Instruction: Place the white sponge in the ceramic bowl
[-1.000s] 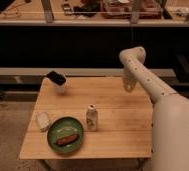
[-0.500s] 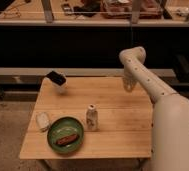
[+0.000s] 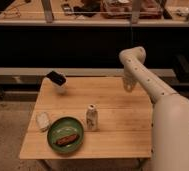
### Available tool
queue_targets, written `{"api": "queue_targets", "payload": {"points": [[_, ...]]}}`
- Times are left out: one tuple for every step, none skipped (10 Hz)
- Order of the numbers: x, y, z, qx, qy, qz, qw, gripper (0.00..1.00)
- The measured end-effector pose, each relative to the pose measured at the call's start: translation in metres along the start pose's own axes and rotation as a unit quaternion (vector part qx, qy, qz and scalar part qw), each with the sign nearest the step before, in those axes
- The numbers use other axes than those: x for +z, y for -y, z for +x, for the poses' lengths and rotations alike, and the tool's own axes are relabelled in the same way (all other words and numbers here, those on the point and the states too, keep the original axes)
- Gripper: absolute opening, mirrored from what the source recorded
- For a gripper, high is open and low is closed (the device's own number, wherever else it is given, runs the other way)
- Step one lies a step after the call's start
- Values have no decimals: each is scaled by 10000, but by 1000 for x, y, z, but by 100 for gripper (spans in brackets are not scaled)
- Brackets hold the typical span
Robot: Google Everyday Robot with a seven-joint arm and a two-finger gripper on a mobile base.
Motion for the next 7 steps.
{"api": "queue_targets", "payload": {"points": [[0,0,0,0,0,0,10000,6],[0,0,0,0,0,0,10000,6],[-1,0,0,0,-5,2,10000,6],[-3,1,1,-30,-23,13,10000,6],[-14,6,2,-165,-122,73,9998,6],[-39,24,2,-475,-319,204,9981,6],[-64,44,-3,-806,-505,352,9948,6]]}}
